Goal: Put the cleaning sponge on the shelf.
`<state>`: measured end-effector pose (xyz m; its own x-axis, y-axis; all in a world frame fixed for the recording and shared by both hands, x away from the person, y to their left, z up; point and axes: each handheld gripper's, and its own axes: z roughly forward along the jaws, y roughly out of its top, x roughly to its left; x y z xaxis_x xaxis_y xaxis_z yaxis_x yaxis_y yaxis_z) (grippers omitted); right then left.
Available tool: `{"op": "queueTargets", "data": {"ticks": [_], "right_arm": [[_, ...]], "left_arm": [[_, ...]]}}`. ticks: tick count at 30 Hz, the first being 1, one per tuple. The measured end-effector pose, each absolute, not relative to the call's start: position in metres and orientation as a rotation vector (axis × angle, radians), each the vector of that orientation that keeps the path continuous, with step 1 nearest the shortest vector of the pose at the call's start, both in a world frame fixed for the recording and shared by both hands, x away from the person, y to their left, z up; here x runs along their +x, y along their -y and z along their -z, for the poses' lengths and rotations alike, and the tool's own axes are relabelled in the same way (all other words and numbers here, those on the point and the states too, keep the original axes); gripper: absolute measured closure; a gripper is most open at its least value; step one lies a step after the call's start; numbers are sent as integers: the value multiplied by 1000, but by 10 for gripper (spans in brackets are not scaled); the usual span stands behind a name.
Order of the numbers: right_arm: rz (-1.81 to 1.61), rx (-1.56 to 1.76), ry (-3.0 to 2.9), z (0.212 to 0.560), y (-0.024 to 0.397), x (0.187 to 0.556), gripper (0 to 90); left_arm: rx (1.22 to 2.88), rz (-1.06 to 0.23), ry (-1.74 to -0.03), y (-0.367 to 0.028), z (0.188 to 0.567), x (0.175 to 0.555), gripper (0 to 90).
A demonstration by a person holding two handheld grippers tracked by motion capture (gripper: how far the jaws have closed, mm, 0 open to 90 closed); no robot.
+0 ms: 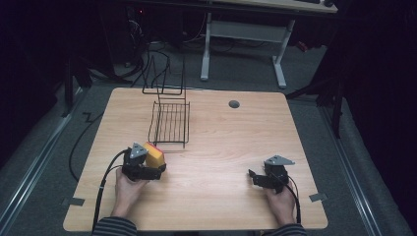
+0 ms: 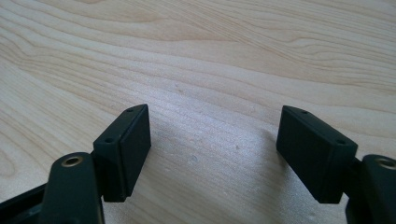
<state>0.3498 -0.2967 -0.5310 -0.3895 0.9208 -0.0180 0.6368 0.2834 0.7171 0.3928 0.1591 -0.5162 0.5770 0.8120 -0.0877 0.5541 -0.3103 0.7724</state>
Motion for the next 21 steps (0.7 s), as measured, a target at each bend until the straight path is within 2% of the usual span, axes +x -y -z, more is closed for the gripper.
{"op": "queueTargets", "data": {"ticks": [13,21], "right_arm": [[-884,1395,-2127,531,297,350,264],[-884,1397,-2127,531,297,350,264]], "left_arm": [[1999,-432,-1093,-157,519,395,69],[2003,-439,-1069,-156,519,394,151]]}}
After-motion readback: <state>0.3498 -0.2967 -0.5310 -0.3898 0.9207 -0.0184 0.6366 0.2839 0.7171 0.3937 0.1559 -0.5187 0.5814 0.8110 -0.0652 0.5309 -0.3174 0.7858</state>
